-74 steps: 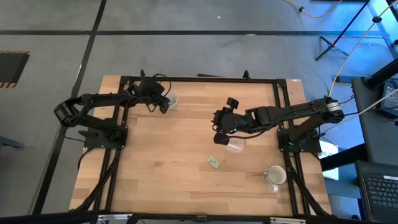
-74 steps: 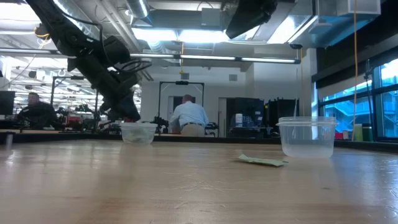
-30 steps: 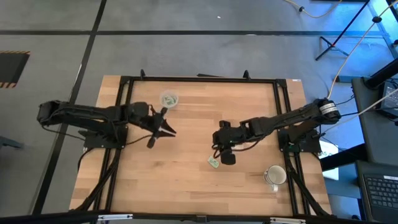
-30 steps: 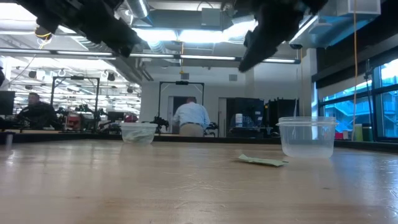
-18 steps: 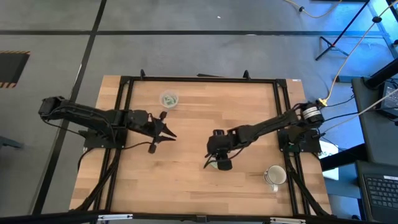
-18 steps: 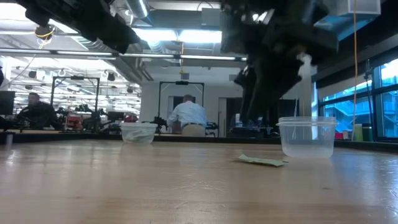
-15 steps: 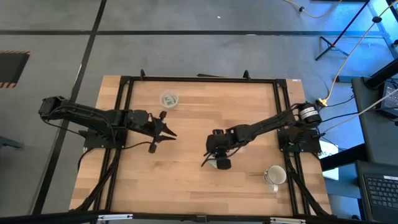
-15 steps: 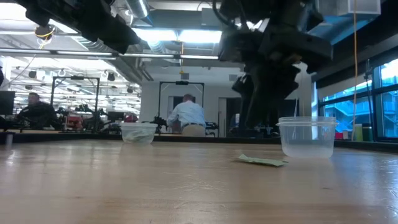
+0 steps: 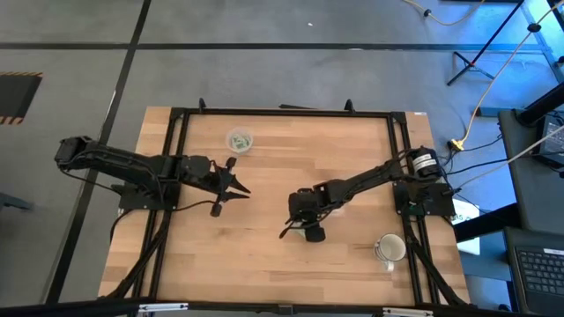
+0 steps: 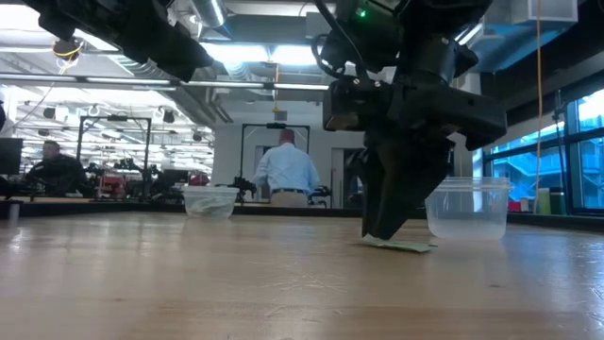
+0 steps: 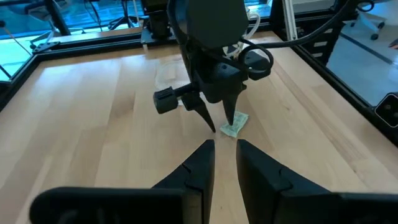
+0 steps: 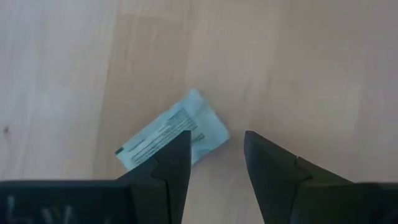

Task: Pick and place Stevia / Truvia into bins
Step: Put the stevia packet into the top transparent container

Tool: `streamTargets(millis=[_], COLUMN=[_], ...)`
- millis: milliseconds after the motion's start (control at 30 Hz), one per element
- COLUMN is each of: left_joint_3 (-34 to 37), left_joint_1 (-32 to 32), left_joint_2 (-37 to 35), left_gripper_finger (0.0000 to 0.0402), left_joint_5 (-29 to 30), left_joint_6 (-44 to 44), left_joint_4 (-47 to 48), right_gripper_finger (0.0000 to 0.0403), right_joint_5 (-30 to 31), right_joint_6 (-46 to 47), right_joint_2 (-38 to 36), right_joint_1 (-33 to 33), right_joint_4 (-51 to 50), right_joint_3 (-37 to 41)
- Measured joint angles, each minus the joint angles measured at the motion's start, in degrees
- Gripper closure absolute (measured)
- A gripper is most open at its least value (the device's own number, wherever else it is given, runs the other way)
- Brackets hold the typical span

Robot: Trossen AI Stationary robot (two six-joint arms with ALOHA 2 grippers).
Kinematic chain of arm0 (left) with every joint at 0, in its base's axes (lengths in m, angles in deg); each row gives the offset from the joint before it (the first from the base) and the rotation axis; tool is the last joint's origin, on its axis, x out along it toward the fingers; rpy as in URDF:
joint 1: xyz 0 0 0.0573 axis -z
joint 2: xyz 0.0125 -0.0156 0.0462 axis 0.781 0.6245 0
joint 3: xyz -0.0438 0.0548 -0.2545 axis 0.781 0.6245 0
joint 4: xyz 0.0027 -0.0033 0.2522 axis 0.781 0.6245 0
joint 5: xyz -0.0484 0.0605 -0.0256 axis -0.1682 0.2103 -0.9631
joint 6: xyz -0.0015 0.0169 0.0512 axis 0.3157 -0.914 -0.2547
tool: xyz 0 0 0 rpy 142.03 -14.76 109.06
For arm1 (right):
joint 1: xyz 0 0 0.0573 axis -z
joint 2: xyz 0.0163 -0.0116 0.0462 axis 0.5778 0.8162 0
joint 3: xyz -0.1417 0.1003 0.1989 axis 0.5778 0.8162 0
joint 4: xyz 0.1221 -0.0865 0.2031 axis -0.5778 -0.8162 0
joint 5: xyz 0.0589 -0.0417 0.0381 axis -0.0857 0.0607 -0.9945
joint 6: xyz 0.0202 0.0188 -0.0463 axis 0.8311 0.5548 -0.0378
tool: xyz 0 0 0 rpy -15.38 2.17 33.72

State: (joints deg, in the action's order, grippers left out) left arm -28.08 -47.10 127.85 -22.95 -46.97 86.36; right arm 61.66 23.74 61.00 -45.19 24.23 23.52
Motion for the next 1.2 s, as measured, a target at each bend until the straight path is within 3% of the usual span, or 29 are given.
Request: streamTargets(millis=[433,1200], left_joint_3=[0.0,0.0], left_joint_1=[0.0,0.0], left_joint_2=[0.0,0.0], left_gripper_finger=[0.0341,0.0341], left_joint_5=[0.1,0.2], left_joint_6=[0.0,0.0], left_joint_4=[0.1,0.2], right_gripper_finger=[0.0257,0.0362], right_joint_5=[-1.7,-1.4], right_joint_6=[-0.1,-0.1], right_joint_2=[0.9,1.1], right_joint_1=[0.1,0.8], right_joint_4=[0.8,0.7], right_joint_3=[-0.1,-0.1])
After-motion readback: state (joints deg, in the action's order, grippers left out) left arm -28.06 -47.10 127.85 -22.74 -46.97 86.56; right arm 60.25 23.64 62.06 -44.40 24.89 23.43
